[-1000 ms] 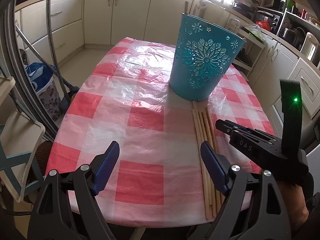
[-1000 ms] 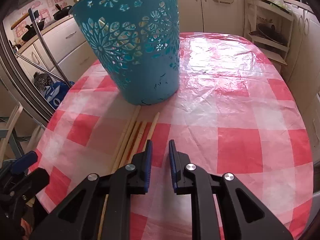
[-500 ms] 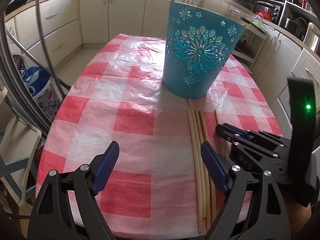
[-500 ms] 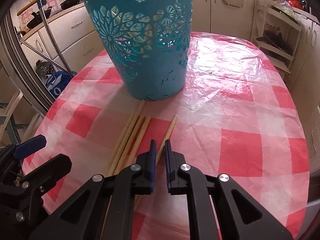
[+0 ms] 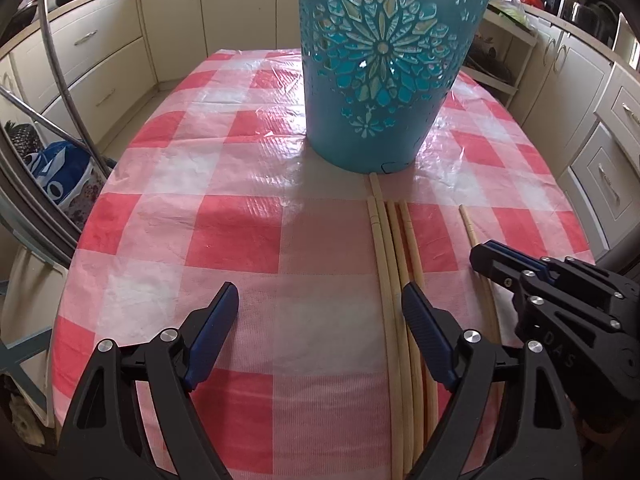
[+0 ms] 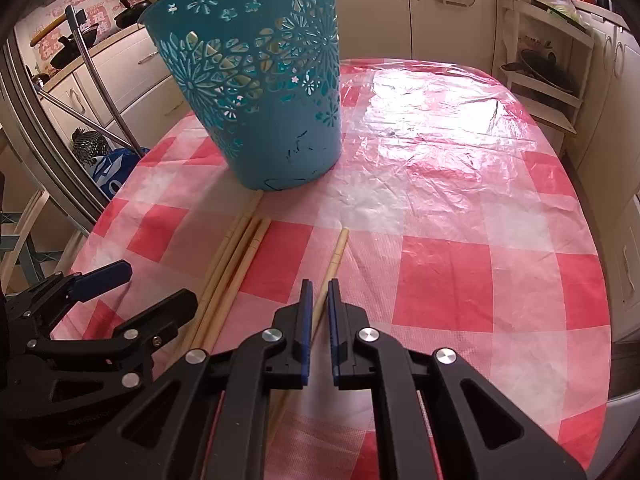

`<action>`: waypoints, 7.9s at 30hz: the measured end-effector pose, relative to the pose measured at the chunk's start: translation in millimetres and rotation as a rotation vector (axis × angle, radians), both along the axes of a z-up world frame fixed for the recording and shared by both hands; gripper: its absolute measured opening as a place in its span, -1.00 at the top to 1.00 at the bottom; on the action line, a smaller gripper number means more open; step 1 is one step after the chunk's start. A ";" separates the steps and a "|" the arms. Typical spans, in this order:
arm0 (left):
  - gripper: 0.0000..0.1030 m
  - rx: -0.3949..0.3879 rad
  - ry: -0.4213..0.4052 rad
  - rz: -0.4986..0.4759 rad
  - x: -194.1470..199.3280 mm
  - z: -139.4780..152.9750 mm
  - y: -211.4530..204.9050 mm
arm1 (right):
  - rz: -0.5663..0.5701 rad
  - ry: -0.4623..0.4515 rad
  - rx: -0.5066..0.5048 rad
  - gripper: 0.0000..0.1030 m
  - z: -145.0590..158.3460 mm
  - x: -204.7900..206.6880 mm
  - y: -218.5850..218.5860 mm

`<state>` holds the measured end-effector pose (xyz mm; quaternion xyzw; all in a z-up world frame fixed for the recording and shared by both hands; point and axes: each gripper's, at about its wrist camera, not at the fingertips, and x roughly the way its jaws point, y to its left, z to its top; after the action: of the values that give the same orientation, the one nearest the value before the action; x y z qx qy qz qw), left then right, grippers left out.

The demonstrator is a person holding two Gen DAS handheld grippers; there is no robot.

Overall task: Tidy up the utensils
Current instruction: 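Lower the left gripper onto the chopstick bundle and close on one, then lift the held chopstick with the left gripper over the teal bin, then open the left gripper above the bin to release the chopstick, then close the right gripper on a chopstick and carry it over the bin, then open the right gripper over the bin and return it to the cloth, then lower the left gripper to the chopstick bundle and close on one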

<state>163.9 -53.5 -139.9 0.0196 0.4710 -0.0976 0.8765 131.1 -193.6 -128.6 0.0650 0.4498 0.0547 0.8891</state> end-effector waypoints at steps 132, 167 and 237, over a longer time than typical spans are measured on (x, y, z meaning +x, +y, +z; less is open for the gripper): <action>0.07 -0.232 -0.618 0.094 63.5 156.0 19.9 | 0.062 0.021 0.025 0.82 2.8 6.3 -12.0; -0.43 -0.313 -0.252 0.241 -10.9 55.1 122.0 | 0.153 -0.478 0.528 0.90 225.2 15.9 -36.5; -0.46 0.000 -0.006 -0.070 24.4 1.7 -14.0 | -0.064 0.071 0.056 0.89 2.7 19.3 -58.1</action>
<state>188.3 -67.5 -138.3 0.0362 0.4673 -0.1282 0.8740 150.5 -251.7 -125.8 0.1059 0.4769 0.0365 0.8718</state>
